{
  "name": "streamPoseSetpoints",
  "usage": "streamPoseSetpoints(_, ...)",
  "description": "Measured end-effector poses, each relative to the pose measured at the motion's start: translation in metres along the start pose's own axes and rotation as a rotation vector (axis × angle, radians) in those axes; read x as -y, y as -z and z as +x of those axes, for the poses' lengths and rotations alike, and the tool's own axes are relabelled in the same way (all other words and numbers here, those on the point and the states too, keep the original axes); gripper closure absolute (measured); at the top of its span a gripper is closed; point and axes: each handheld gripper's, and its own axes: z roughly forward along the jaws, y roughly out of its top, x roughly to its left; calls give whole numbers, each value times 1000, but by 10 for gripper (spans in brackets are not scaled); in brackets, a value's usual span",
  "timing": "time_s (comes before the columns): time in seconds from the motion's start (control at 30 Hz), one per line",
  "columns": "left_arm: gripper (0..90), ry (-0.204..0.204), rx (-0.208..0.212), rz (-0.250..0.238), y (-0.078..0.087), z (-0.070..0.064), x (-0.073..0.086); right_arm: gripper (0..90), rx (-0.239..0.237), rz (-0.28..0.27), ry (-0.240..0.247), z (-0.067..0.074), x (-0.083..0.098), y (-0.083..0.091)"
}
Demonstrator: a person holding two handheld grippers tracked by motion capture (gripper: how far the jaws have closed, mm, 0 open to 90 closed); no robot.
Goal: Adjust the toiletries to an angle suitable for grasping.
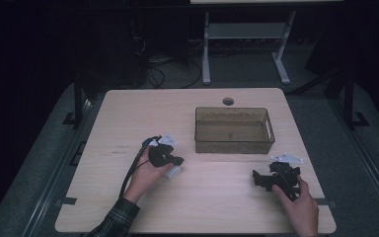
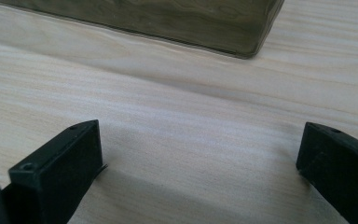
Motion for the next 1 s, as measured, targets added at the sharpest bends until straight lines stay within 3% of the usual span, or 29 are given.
streamPoseSetpoints(0.4,900,-11,-11,13,12,-8,13,0,0,0,0,0,0,0)
streamPoseSetpoints(1.0,900,15,-24,31,31,-15,40,0,0,0,0,0,0,0)
